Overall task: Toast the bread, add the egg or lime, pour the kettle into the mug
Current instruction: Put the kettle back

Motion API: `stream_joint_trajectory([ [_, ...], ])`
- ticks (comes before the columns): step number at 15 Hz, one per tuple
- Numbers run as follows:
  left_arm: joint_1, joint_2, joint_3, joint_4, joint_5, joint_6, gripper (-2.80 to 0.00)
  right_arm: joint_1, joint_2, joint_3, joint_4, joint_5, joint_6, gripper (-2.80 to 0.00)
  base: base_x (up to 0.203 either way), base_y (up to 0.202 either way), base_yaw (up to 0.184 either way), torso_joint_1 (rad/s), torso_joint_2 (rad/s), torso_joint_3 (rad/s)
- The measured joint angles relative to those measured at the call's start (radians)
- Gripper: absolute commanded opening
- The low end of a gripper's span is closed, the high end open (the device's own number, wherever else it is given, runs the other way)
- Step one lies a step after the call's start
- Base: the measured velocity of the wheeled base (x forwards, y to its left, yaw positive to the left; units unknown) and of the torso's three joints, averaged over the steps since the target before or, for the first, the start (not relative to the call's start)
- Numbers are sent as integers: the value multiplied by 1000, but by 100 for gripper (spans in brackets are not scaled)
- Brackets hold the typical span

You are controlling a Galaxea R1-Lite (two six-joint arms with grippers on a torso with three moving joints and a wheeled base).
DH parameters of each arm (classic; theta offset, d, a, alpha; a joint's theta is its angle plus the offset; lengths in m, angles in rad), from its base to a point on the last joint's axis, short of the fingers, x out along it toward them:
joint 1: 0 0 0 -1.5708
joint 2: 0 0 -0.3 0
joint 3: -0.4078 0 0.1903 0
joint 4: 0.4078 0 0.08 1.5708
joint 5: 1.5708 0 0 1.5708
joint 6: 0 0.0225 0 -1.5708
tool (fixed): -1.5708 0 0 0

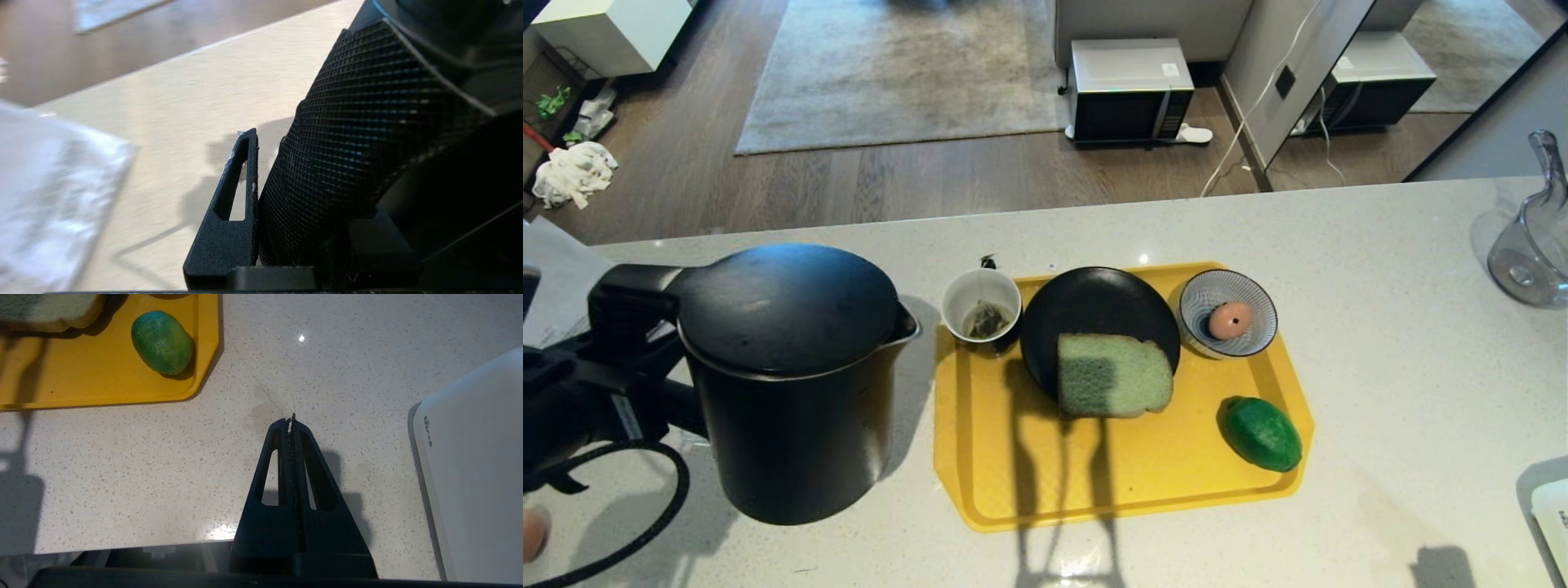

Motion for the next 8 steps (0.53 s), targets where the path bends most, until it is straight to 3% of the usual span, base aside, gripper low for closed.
stream_joint_trajectory([
  [3,103,50,5,-90,-106,-5,-280,0,0,0,0,1,0,-280,0,0,0,0,0,0],
  [6,253,149,33,-294,-246,10,-280,0,0,0,0,0,0,-280,0,0,0,0,0,0],
  [8,309,220,61,-423,-316,17,-280,0,0,0,0,1,0,-280,0,0,0,0,0,0],
])
